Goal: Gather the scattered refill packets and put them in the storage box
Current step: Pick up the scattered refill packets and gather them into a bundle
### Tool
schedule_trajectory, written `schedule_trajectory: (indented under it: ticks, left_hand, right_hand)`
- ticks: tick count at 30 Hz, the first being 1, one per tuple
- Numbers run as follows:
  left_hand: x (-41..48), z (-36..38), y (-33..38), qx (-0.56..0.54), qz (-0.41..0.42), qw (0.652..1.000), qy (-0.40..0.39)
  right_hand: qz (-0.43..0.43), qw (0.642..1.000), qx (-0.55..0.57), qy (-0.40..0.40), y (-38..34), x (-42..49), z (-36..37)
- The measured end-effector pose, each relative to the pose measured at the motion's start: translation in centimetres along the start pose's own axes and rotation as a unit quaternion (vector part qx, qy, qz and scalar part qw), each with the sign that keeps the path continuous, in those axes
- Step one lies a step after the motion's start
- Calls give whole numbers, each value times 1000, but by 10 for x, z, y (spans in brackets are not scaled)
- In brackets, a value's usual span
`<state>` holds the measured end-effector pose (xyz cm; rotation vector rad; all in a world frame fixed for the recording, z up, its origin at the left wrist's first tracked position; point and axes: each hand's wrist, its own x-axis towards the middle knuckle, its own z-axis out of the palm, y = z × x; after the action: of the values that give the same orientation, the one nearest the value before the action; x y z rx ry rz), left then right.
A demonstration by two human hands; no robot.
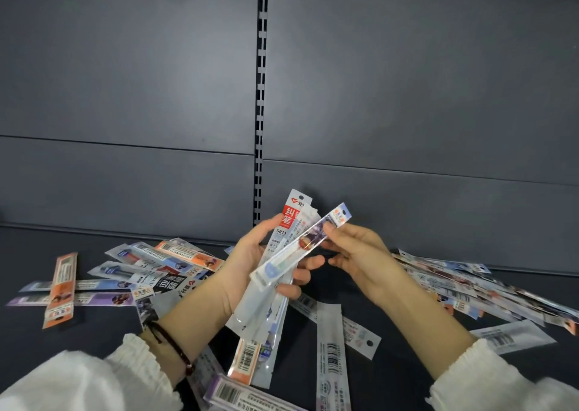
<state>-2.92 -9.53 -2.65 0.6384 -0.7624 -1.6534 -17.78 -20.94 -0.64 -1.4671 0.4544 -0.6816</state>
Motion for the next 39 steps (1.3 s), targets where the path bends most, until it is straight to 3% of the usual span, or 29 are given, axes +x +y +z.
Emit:
schedule_trajectory:
  ticks: [3, 8, 10, 12, 15, 17, 22, 25, 28, 32, 35, 39]
  left_hand:
    - [4, 1, -4, 37, 3, 999, 5]
    - [2, -4, 3, 6, 65, 996, 68]
    - [-1, -5, 6, -13, 101, 991, 85]
    - [-4, -4, 7, -29, 135, 985, 108]
    - [-4, -1, 7, -54, 170, 974, 141]
    - [-5, -1, 7, -78, 184, 968, 150]
    - [-8, -3, 9, -73, 198, 966, 150]
    - [-7, -6, 8, -61, 200, 963, 168]
    - [-6, -9, 9, -62, 202, 958, 193]
    - [-6, -11, 10, -75, 216, 951, 208]
    - [-5, -12, 10, -77, 217, 950, 209]
    - [-6, -12, 12, -87, 226, 945, 217]
  right_hand:
    - [-24, 997, -75, -6, 2, -4, 13]
    - [-10, 995, -77, 54, -6, -7, 7]
    - [-1, 984, -179, 27, -8, -12, -7]
    - [6, 946, -317, -71, -6, -20, -22]
    - [27, 837, -496, -231, 5, -27, -35]
    - [6, 800, -543, -256, 12, -25, -38]
    - [-85, 838, -527, -112, 27, -4, -47]
    - [-135, 837, -528, -39, 36, 3, -57]
    - [-178, 828, -523, -93, 31, 1, -60]
    - [-137, 778, -570, -225, 29, 0, -61]
    - [-111, 781, -585, -191, 31, 3, -70]
    - [-110, 822, -553, -79, 27, 5, -78]
